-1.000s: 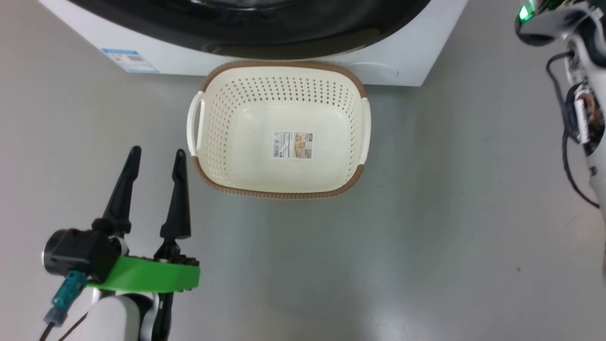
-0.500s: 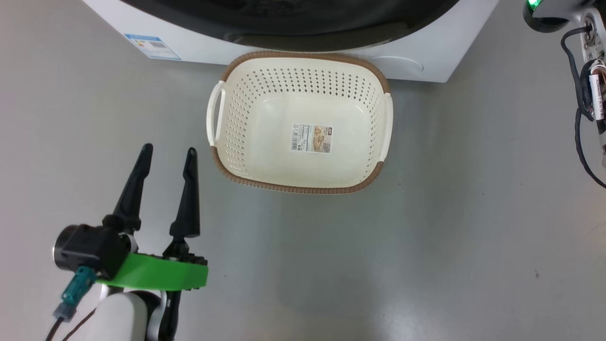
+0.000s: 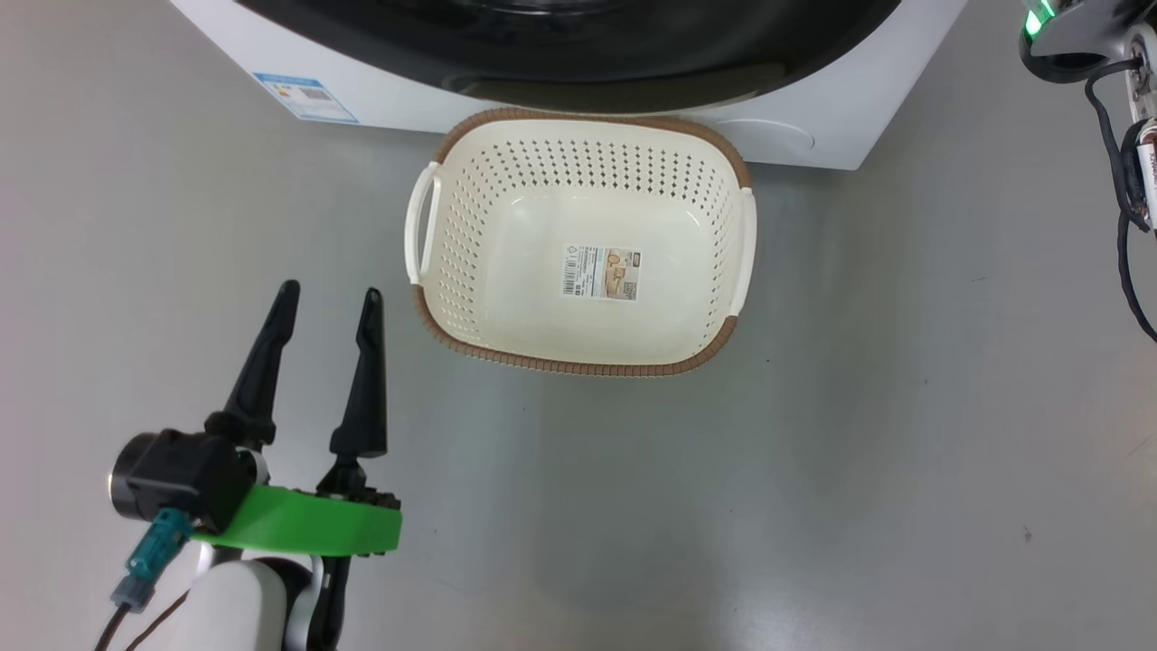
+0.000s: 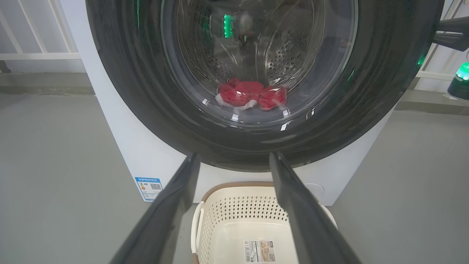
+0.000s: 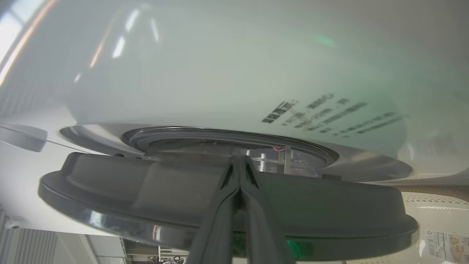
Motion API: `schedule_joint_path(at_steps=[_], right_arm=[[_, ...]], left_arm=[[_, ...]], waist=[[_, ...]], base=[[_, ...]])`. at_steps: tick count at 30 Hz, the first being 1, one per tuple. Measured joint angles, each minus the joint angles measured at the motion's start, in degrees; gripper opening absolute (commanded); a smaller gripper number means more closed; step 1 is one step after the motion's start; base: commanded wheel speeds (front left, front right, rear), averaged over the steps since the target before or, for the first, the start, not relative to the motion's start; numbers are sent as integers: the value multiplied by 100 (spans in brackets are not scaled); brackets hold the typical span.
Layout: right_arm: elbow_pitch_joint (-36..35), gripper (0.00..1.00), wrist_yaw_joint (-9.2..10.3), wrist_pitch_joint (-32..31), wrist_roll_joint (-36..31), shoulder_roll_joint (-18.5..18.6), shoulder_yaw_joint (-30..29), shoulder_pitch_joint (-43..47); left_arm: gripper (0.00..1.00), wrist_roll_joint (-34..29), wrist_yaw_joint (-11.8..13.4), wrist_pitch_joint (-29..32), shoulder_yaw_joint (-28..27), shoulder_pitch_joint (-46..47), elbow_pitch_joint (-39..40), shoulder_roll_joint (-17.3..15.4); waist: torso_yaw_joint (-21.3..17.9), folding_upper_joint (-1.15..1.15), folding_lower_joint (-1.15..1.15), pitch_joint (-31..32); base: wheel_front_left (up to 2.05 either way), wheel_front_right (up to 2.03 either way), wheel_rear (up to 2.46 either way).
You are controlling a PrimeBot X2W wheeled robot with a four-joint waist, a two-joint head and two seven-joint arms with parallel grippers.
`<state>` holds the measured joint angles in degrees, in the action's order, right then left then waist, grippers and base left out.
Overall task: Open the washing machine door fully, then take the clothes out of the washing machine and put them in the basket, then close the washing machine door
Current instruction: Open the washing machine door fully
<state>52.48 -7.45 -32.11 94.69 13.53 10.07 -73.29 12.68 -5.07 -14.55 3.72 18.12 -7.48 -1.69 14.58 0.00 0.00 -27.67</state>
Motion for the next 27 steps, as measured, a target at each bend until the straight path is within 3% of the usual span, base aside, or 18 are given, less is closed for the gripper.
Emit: schedule_joint_path(at_steps=[13, 27], right_arm=[[-1, 0, 36, -621, -11, -86, 202, 102], [11, 0, 36, -877, -208, -383, 463, 465]], left_arm=[[100, -9, 8, 0, -31, -10, -118, 3], [100, -11, 16, 0, -197, -118, -243, 2]], waist=[[-141, 0, 0, 201], [-332, 0, 0, 538]], base=[[0, 0, 0], [0, 0, 0]])
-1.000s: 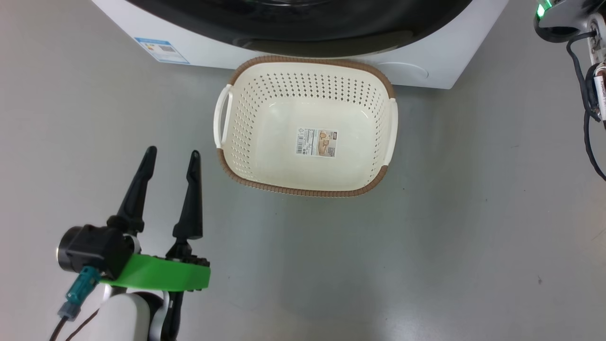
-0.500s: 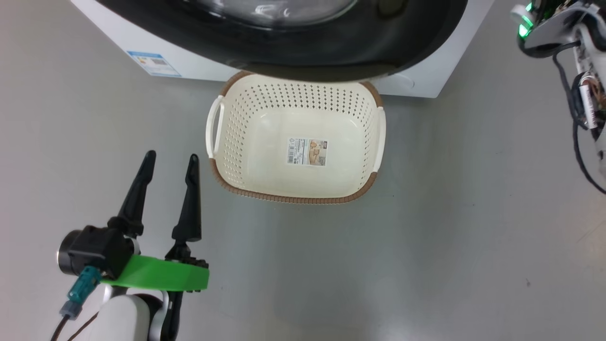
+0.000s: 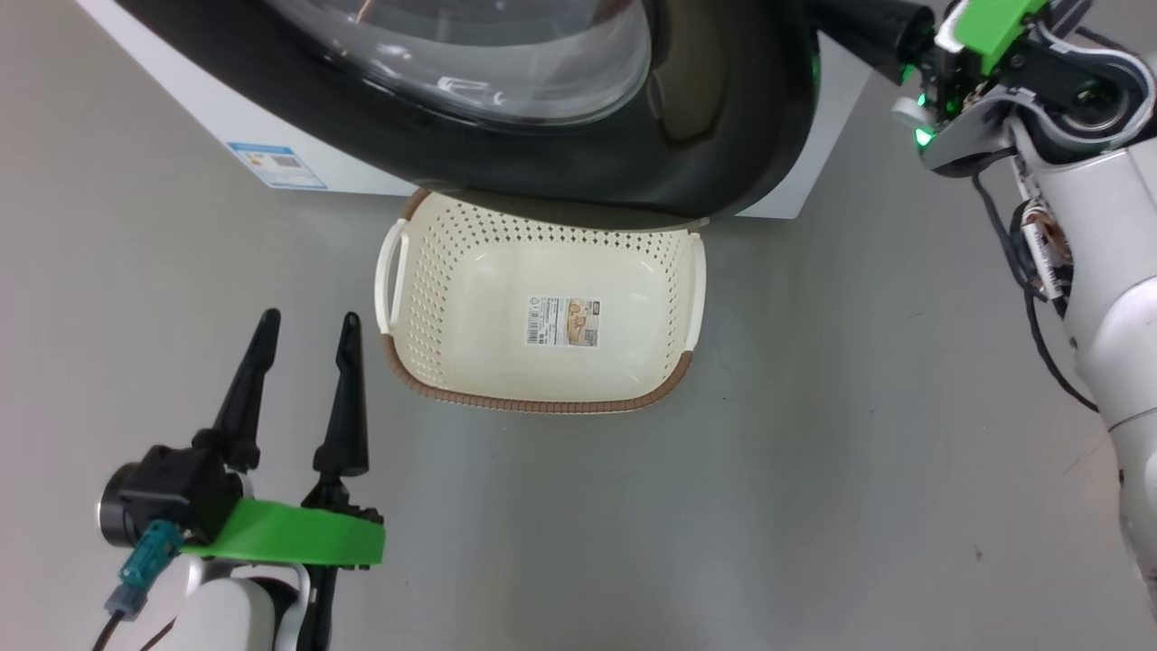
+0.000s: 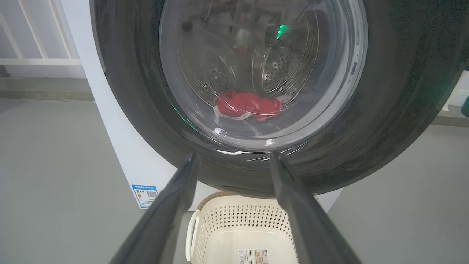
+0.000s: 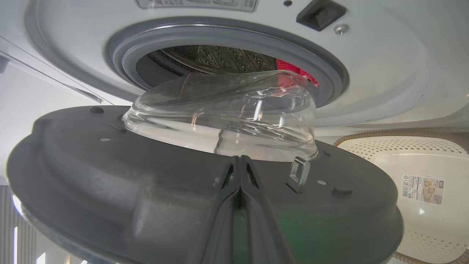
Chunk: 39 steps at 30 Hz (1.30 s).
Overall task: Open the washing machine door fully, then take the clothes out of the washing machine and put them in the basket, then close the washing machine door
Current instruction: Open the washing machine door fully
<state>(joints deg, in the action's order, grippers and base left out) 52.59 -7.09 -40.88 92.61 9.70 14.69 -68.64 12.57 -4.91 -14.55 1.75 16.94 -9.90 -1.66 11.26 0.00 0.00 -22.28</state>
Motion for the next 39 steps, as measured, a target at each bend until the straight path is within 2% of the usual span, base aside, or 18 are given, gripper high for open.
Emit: schedule_joint_path(at_steps=[11, 19, 21, 23, 25, 26, 30, 34, 35, 39], right_arm=[[144, 0, 0, -23, -103, -186, 123, 103], [157, 0, 0, 544, -290, -283, 116, 175], [148, 39, 0, 911, -366, -290, 81, 174], [86, 47, 0, 1217, -423, -271, 51, 176], [-71, 90, 0, 1536, -556, -234, 56, 208], [-178, 99, 0, 1713, -646, -203, 60, 255], [-610, 100, 0, 2379, -980, -5, 154, 567], [-1171, 100, 0, 3189, -1586, 297, 577, 943], [-1363, 100, 0, 3648, -1859, 416, 783, 1122], [-1528, 100, 0, 4604, -2340, 639, 1173, 1468]], left_arm=[[100, 1, 0, 0, -52, -68, -18, 0], [100, 2, 0, 0, -103, -68, -18, 0], [100, 3, 0, 0, -137, -68, -13, 0], [100, 5, 0, 0, -163, -68, 1, 0], [100, 7, 0, 0, -174, -68, 26, 0], [100, 7, 0, 0, -179, -68, 35, 0], [100, 7, 21, 0, -244, -69, 79, 0], [100, 12, 38, 0, -305, -70, 123, -1], [100, 12, 38, 0, -333, -74, 125, -1], [100, 12, 38, 0, -371, -87, 125, -1]], waist=[[-183, 0, 0, 132], [-244, 0, 0, 162], [-278, 0, 0, 146], [-316, 0, 0, 122], [-354, 0, 0, 105], [-374, 0, 0, 100], [-463, 0, 0, 99], [-560, 0, 0, 98], [-603, 0, 0, 97], [-672, 0, 0, 103]], base=[[0, 0, 0], [0, 0, 0], [0, 0, 0], [0, 0, 0], [0, 0, 0], [0, 0, 0], [0, 0, 0], [0, 0, 0], [0, 0, 0], [0, 0, 0]])
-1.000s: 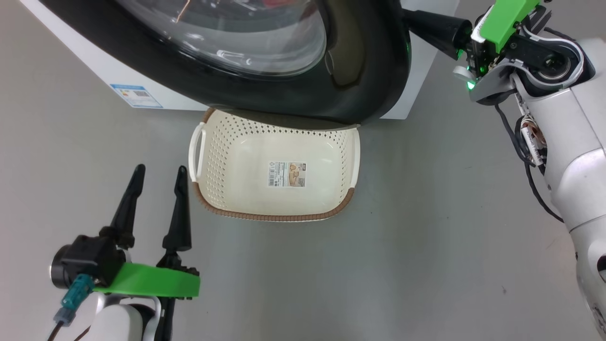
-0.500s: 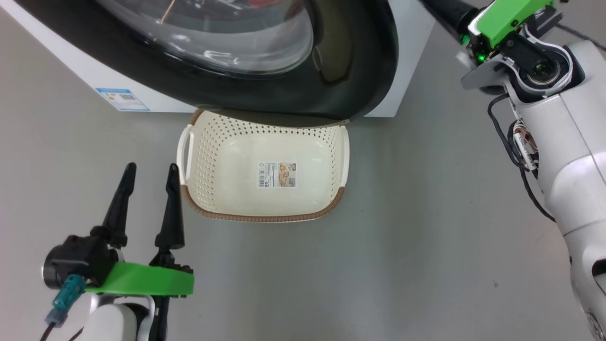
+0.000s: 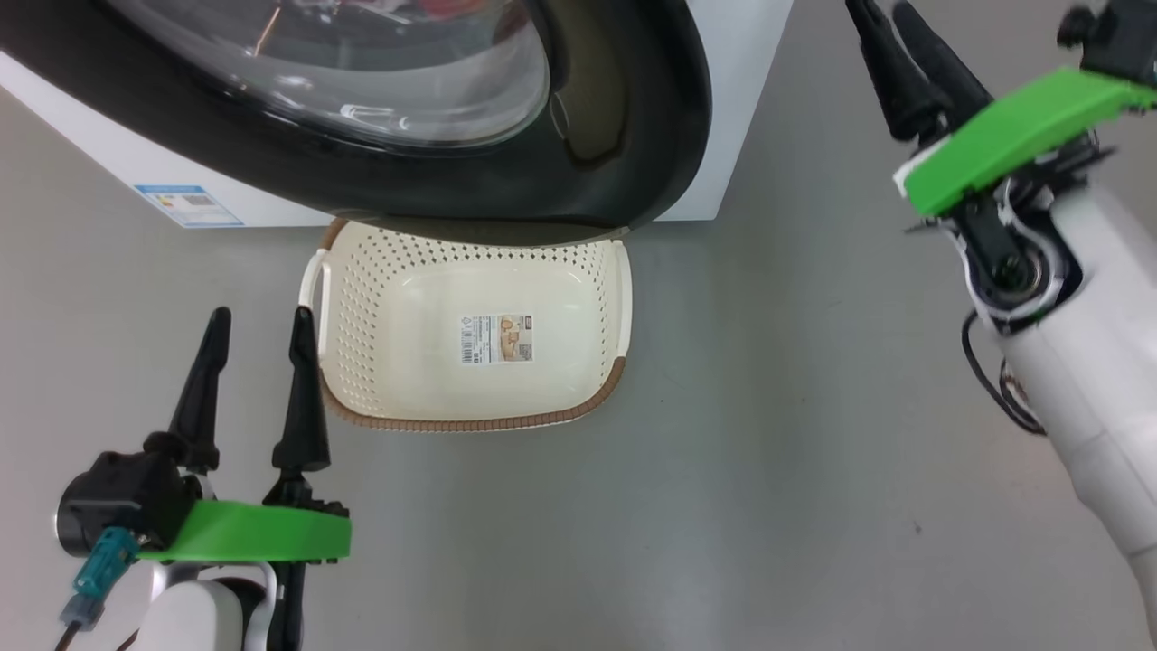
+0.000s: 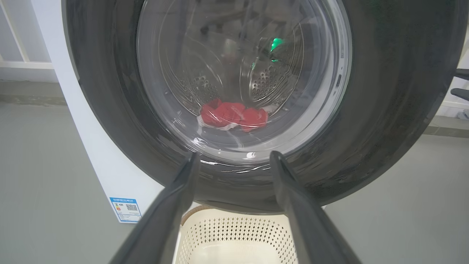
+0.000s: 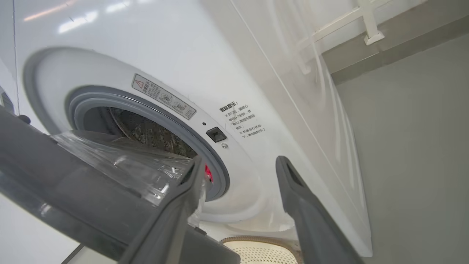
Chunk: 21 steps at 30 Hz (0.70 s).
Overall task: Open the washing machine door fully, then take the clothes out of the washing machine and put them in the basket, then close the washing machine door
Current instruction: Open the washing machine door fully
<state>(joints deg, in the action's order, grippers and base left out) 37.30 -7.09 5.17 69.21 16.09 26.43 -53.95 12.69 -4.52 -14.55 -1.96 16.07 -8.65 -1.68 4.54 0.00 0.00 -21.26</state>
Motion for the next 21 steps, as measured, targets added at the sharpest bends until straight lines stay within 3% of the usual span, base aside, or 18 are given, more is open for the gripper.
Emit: schedule_joint_path(at_steps=[3, 7, 10, 11, 14, 21], right_arm=[[13, 100, 0, 614, -319, 143, 235, 248], [55, 100, -1, 909, -1026, 300, 381, 505], [-235, 100, -1, 925, -1915, 310, -131, 781], [-235, 100, -1, 925, -1915, 310, -131, 781], [-795, 100, -1, 947, -2888, 115, -903, 1272], [-1731, 100, -2, 946, -4326, -624, -1729, 2820]], left_arm=[[100, 0, 0, 0, -2, -2, 0, 0], [100, 0, -1, 0, -2, -82, 2, 0], [100, 0, -1, 0, -11, -149, 14, -2], [100, 0, -1, 0, -11, -149, 14, -2], [100, 1, -1, 0, -10, -166, 35, -2], [100, 1, -1, 0, 13, -205, 44, -4]], waist=[[-23, 0, 0, 34], [-51, 0, 0, 84], [-80, 0, 0, 99], [-80, 0, 0, 99], [-86, 0, 0, 110], [-63, 0, 0, 196]], base=[[0, 0, 0], [0, 0, 0], [0, 0, 0], [0, 0, 0], [0, 0, 0], [0, 0, 0]])
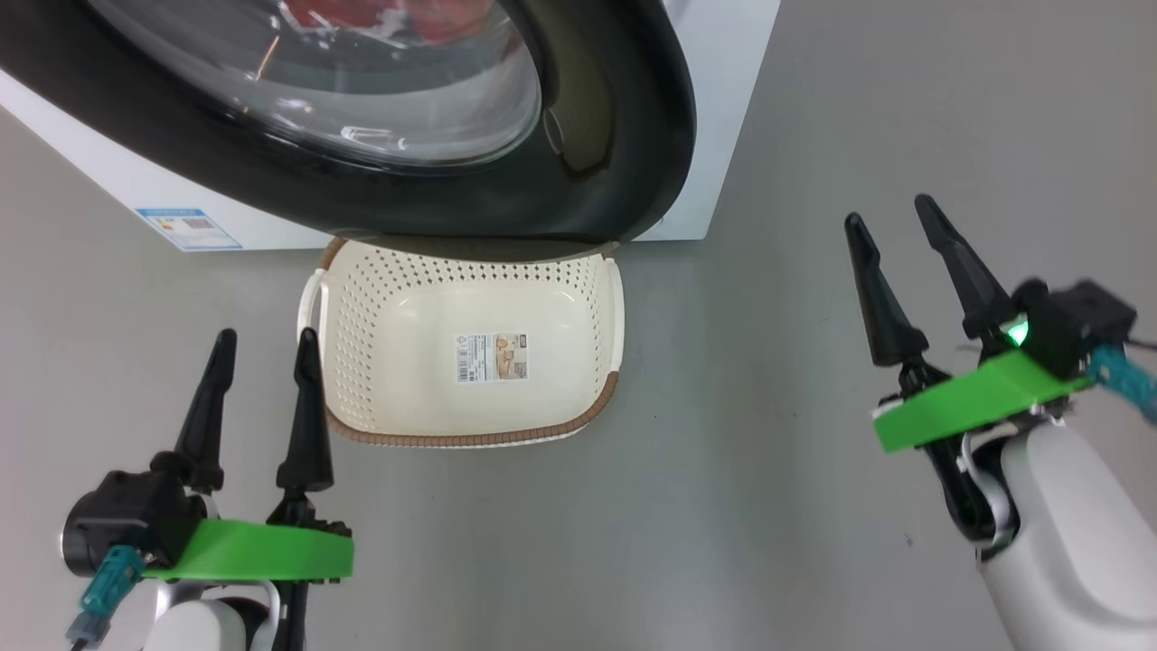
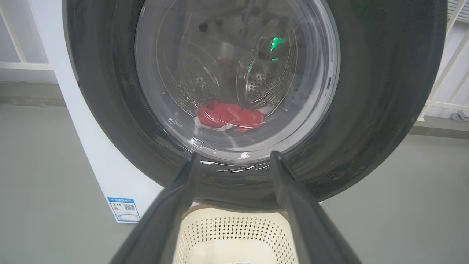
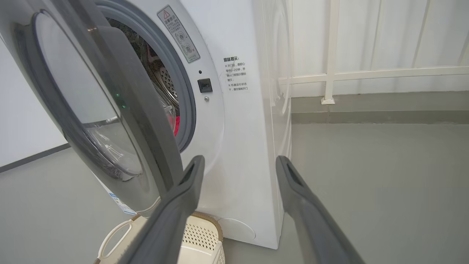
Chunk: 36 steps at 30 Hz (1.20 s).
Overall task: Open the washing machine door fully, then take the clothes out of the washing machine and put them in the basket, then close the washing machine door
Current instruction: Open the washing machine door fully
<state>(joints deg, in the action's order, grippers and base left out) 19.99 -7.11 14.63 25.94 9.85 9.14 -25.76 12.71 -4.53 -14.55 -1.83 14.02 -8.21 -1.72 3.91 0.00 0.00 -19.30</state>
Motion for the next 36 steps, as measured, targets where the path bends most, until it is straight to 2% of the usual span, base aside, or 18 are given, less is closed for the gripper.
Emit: schedule_joint_path(at_steps=[5, 10, 36], right_arm=[[-809, 100, -1, 1, -613, -314, -476, 497], [-1139, 100, -1, 1, -867, -435, -560, 828], [-1441, 100, -1, 1, -869, -558, -713, 1045]], left_arm=[[100, 53, -12, 0, 34, -1, 115, -3], [100, 52, -64, 0, 25, -1, 216, -5], [100, 40, -113, 0, -41, -4, 221, -7]], waist=[[-14, 0, 0, -3], [-50, 0, 0, -48], [-72, 0, 0, -48]], base=[[0, 0, 0], [0, 0, 0], [0, 0, 0]])
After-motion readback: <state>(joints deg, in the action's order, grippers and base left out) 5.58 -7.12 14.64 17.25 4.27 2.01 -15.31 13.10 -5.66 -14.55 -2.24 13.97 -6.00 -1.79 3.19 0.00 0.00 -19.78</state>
